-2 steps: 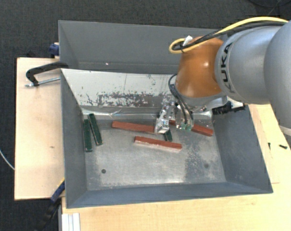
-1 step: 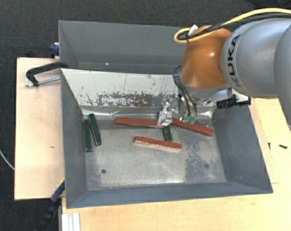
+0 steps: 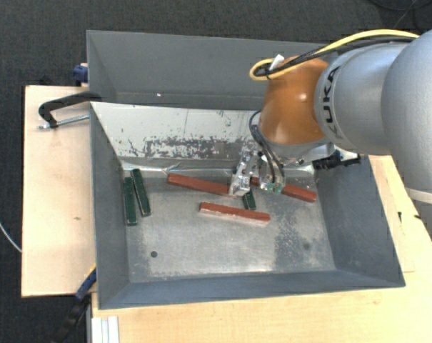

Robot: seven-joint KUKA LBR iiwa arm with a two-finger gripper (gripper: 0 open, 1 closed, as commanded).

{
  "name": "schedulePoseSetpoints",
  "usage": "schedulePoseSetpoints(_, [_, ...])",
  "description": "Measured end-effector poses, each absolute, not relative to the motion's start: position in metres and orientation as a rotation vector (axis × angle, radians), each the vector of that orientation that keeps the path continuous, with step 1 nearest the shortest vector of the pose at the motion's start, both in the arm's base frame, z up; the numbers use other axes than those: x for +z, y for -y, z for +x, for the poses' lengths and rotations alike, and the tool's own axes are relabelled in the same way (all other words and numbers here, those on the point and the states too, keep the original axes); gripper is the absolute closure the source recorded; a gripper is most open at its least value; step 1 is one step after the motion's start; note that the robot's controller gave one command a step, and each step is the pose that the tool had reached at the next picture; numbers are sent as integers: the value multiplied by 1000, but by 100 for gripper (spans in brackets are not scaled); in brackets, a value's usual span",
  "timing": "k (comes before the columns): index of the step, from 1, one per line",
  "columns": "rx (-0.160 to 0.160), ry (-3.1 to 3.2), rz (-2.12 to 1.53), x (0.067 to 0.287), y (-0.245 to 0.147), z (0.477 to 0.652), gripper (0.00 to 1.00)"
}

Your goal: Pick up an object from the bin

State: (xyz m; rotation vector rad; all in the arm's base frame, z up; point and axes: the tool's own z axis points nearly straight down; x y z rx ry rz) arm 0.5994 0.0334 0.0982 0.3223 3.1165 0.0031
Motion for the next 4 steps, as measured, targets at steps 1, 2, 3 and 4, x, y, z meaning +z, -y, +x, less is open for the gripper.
schedulePoseSetpoints(1, [4,-3117,313,99,-33,599,100])
schedulePoseSetpoints(2, [2,-3127,246,110,-29,594,0])
schedulePoseSetpoints(3, [2,-3127,246,110,-29,594,0])
schedulePoseSetpoints(4, [2,-3126,252,109,-30,593,0])
